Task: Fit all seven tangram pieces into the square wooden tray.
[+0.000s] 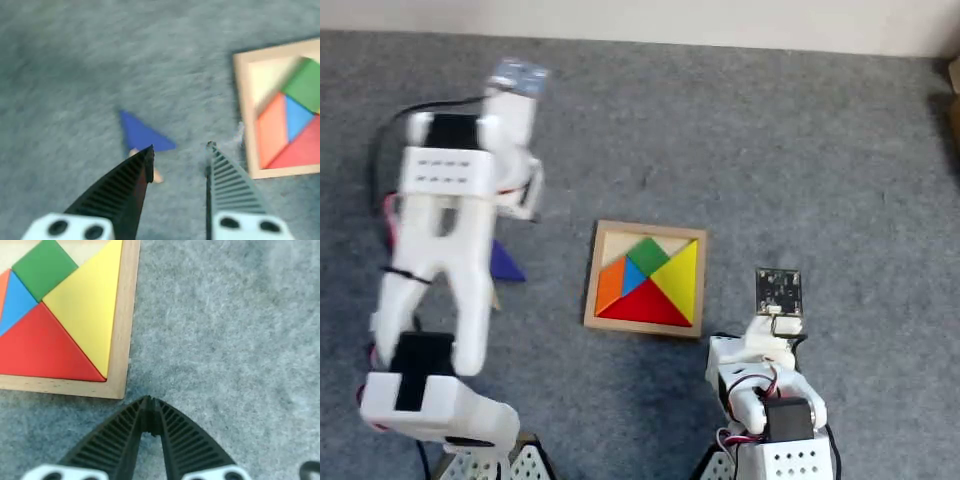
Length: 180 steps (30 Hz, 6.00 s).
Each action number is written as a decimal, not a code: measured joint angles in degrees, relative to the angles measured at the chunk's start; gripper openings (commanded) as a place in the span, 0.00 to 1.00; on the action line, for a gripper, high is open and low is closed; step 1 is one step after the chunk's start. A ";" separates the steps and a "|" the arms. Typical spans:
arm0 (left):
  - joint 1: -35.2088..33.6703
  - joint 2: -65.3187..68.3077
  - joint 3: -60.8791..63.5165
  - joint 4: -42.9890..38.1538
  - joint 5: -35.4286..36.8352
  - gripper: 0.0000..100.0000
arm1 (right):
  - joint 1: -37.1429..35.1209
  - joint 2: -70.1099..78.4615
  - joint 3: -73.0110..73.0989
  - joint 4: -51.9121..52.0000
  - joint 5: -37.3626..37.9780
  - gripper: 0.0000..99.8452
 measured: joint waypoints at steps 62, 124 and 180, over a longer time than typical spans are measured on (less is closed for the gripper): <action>-7.82 -2.55 44.31 -36.92 -28.22 0.18 | 0.00 0.00 0.00 0.00 0.00 0.01; 1.23 -2.46 30.42 -22.33 -8.26 0.16 | 0.00 0.00 0.00 0.00 0.00 0.01; -6.33 -2.55 44.84 -36.31 -13.19 0.21 | 0.00 0.00 0.00 0.00 0.00 0.01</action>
